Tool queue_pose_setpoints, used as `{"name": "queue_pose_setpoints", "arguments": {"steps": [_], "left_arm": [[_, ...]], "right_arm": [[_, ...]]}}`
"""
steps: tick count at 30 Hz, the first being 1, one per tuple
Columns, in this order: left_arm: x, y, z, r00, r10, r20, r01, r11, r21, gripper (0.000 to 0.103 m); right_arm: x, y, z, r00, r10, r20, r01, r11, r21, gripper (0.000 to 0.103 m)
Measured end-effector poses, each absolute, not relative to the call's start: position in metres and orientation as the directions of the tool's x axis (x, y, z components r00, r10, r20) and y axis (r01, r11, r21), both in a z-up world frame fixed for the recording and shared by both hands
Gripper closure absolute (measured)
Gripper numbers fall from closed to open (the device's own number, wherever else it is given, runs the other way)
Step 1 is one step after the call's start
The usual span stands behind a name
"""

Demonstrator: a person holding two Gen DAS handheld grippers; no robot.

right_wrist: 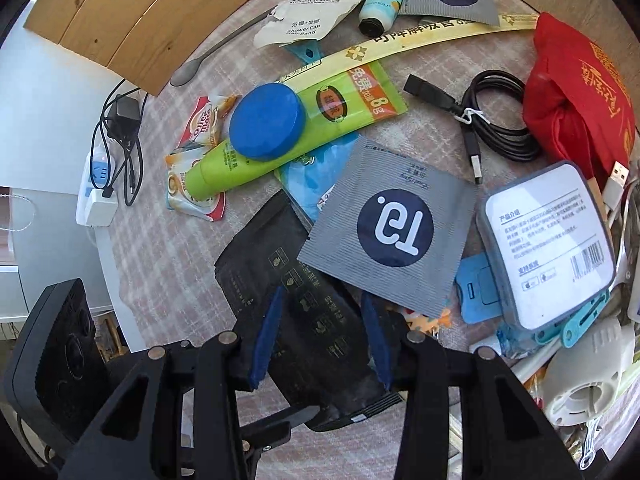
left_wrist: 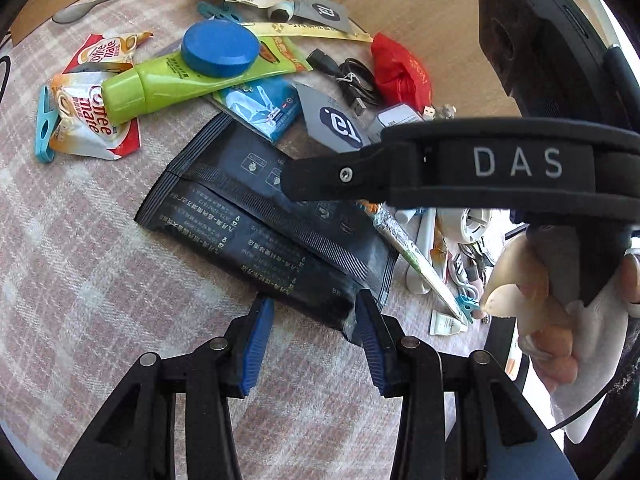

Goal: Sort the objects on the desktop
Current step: 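Grasp the black wet-wipe pack with both grippers and lift it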

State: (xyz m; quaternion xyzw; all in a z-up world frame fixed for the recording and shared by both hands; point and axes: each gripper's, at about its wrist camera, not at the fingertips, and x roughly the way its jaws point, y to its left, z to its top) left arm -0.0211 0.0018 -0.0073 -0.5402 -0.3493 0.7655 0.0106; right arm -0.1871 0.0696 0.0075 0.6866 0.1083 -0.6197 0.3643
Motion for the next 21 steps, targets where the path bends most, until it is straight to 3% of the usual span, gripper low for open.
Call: {"name": "queue_pose_setpoints", "arguments": {"steps": [15,21], "left_arm": [[-0.01,-0.004,0.003,-0.403,0.361,-0.841,0.292,-0.82,-0.492,0.063],[-0.002,-0.014,0.015,-0.442,0.385,-0.81,0.295,-0.791,-0.536,0.063]], "right_arm": [[-0.164,0.074,0.0,0.239,-0.359,-0.902,0.545,-0.72,0.43,0.06],[-0.157,0.086,0.009,0.259,-0.407,-0.876,0.506,-0.715,0.482,0.066]]}}
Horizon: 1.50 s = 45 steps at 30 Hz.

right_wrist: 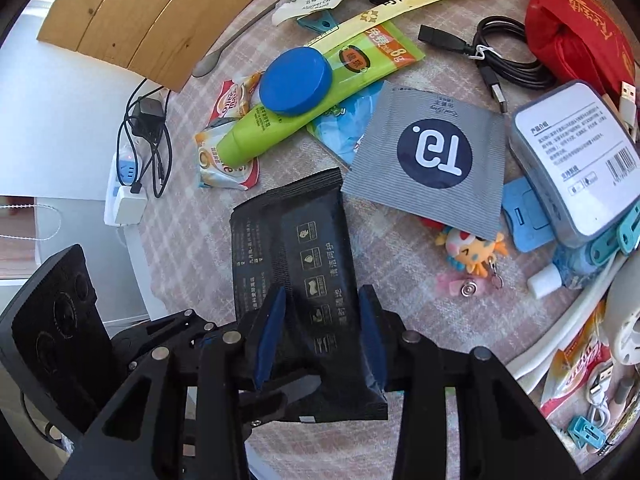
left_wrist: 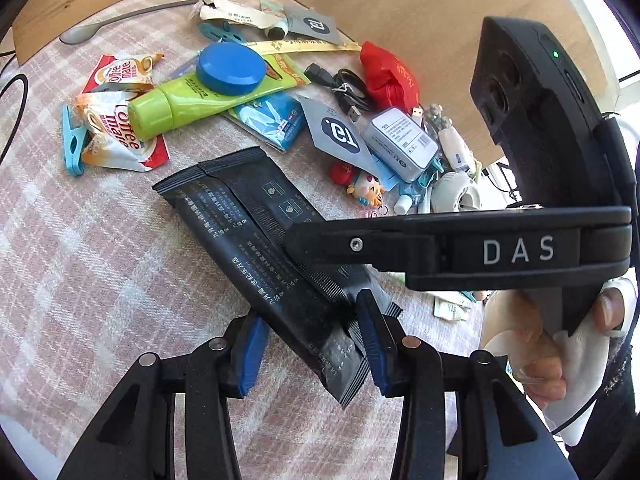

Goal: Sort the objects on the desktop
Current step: 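Grasp the black wet-wipe pack with both grippers and lift it, then carry the black wet-wipe pack into the tray and open both grippers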

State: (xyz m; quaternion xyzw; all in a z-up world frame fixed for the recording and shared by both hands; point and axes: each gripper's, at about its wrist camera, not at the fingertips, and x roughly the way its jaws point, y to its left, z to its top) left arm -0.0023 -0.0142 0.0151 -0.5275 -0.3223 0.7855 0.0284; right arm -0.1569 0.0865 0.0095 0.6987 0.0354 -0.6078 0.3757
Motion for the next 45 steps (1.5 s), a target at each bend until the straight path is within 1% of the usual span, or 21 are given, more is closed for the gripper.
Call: {"name": "queue_pose_setpoints", "arguments": {"steps": [4,6,9,10,11,13,17,21,26,37,45], "left_arm": [[-0.005,-0.011,0.027,-0.46,0.369,-0.808,0.268,-0.81,-0.522,0.063],[-0.007,-0.011,0.029,-0.459,0.36,-0.812,0.261,-0.819,-0.511,0.061],[-0.012,-0.013,0.015,-0.42,0.362,-0.832,0.288,-0.816,-0.501,0.063],[-0.009,-0.016,0.012,-0.409,0.342,-0.846,0.306,-0.822,-0.48,0.063],[-0.004,-0.02,0.011,-0.404,0.322,-0.856,0.326,-0.823,-0.464,0.061],[0.002,-0.028,0.006,-0.407,0.32,-0.856,0.359,-0.805,-0.472,0.06],[0.004,-0.029,0.009,-0.403,0.265,-0.876,0.368,-0.83,-0.42,0.06],[0.0,-0.024,0.006,-0.38,0.29,-0.878,0.344,-0.837,-0.425,0.06],[-0.004,-0.022,0.009,-0.381,0.273,-0.883,0.342,-0.846,-0.409,0.06],[0.0,0.0,0.051,-0.434,0.274,-0.858,0.261,-0.874,-0.411,0.06],[-0.004,0.052,0.09,-0.45,0.309,-0.838,0.132,-0.905,-0.405,0.06]], "right_arm": [[-0.153,0.09,0.02,0.251,-0.435,-0.865,0.496,-0.709,0.501,0.066],[-0.152,0.091,0.019,0.254,-0.434,-0.864,0.492,-0.712,0.502,0.066],[-0.145,0.088,0.01,0.268,-0.399,-0.877,0.507,-0.716,0.48,0.065],[-0.144,0.088,0.008,0.26,-0.396,-0.881,0.506,-0.72,0.474,0.065],[-0.144,0.089,0.006,0.254,-0.395,-0.883,0.502,-0.726,0.47,0.065],[-0.145,0.091,0.001,0.251,-0.402,-0.881,0.484,-0.736,0.473,0.066],[-0.145,0.087,-0.005,0.24,-0.398,-0.886,0.485,-0.741,0.464,0.065],[-0.143,0.077,-0.004,0.218,-0.396,-0.892,0.506,-0.736,0.45,0.066],[-0.137,0.072,0.002,0.178,-0.369,-0.912,0.532,-0.744,0.405,0.067],[-0.126,0.106,0.048,0.096,-0.419,-0.903,0.512,-0.757,0.406,0.067],[-0.108,0.172,0.089,-0.008,-0.45,-0.893,0.452,-0.798,0.399,0.067]]}}
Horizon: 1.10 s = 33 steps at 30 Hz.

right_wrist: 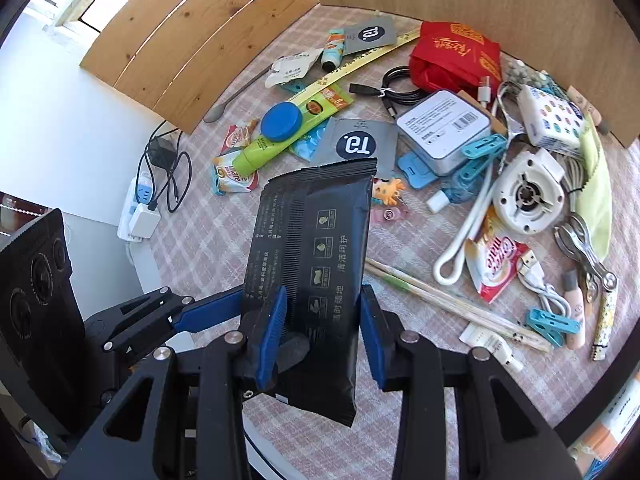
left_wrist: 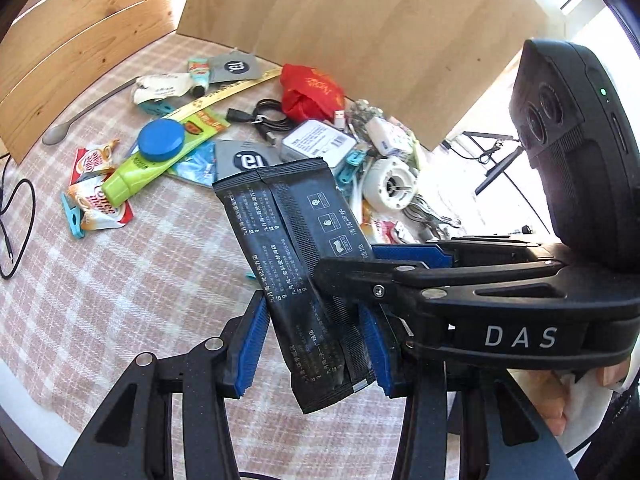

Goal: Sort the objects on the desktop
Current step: 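Carry the black wet-wipe pack into the tray and open both grippers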

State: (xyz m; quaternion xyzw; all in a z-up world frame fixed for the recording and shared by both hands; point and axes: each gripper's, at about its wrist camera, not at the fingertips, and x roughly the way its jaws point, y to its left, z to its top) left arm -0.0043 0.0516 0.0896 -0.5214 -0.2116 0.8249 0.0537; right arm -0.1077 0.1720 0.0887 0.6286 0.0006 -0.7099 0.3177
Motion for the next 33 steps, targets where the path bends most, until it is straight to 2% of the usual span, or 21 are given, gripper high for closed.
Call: {"name": "queue_pose_setpoints", "arguments": {"steps": [9,23,33], "left_arm": [[-0.01,0.159,0.109,-0.399,0.401,-0.824,-0.079,-0.911,-0.405,0.06],[0.005,0.372,0.112,-0.203,0.553,-0.808,-0.452,-0.785,-0.424,0.06],[0.024,0.452,0.116,-0.135,0.564,-0.815,-0.551,-0.726,-0.411,0.06]], "right_arm": [[-0.074,0.3,0.109,-0.138,-0.455,-0.88,0.279,-0.87,0.406,0.067],[0.021,0.512,0.108,-0.293,-0.337,-0.895,-0.096,-0.921,0.379,0.067],[0.069,0.586,0.108,-0.349,-0.284,-0.893,-0.229,-0.898,0.375,0.065]]}}
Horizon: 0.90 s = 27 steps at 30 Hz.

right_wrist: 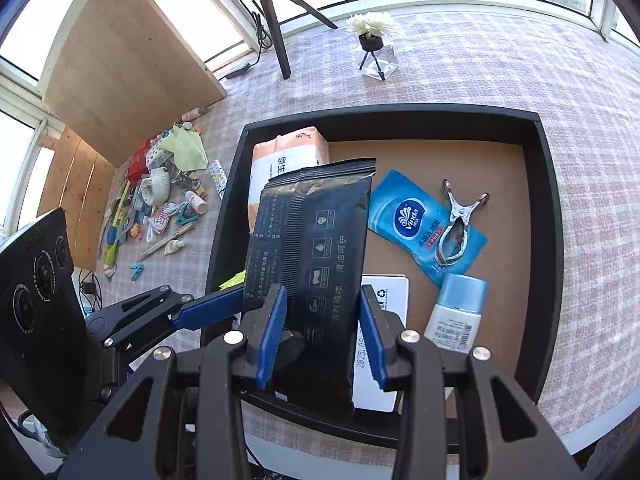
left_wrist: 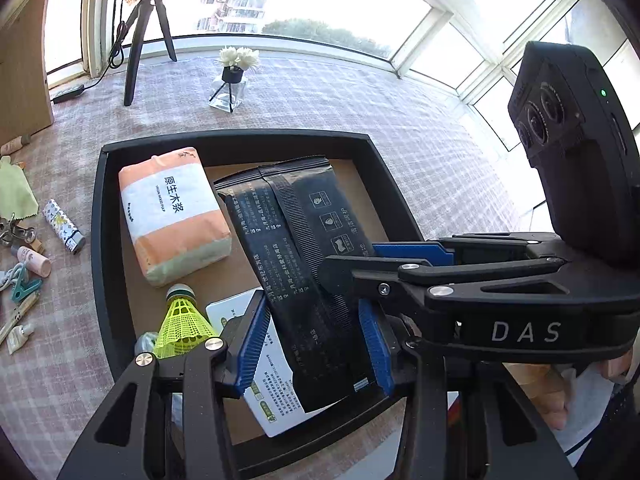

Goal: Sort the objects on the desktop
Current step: 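Carry the black wet-wipe pack into the tray and open both grippers, then grasp the white plug adapter with both grippers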

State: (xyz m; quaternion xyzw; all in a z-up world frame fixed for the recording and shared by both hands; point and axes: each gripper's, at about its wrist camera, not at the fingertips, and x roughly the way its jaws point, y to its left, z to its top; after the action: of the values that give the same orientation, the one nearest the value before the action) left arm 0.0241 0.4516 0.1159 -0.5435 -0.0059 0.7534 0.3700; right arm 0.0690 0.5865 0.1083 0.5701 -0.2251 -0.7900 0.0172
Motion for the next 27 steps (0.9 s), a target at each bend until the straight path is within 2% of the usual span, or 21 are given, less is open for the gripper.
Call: {"name": "queue_pose_setpoints", "arguments": {"steps": [2,8,27], "left_arm": [[0.023,0.449,0.116,-0.15,0.559,-0.816,-0.543,-0.736,-0.404,0.06],[0.016,0.42,0.114,-0.182,0.546,-0.818,-0.494,-0.77,-0.405,0.06],[-0.035,0.263,0.107,-0.329,0.438,-0.836,-0.244,-0.895,-0.373,0.06]], "right_arm": [[0.074,0.595,0.108,-0.364,-0.259,-0.895,-0.254,-0.897,0.363,0.061],[0.07,0.598,0.107,-0.369,-0.264,-0.891,-0.259,-0.892,0.371,0.061],[-0.026,0.476,0.126,-0.338,-0.362,-0.868,-0.003,-0.922,0.386,0.061]]}}
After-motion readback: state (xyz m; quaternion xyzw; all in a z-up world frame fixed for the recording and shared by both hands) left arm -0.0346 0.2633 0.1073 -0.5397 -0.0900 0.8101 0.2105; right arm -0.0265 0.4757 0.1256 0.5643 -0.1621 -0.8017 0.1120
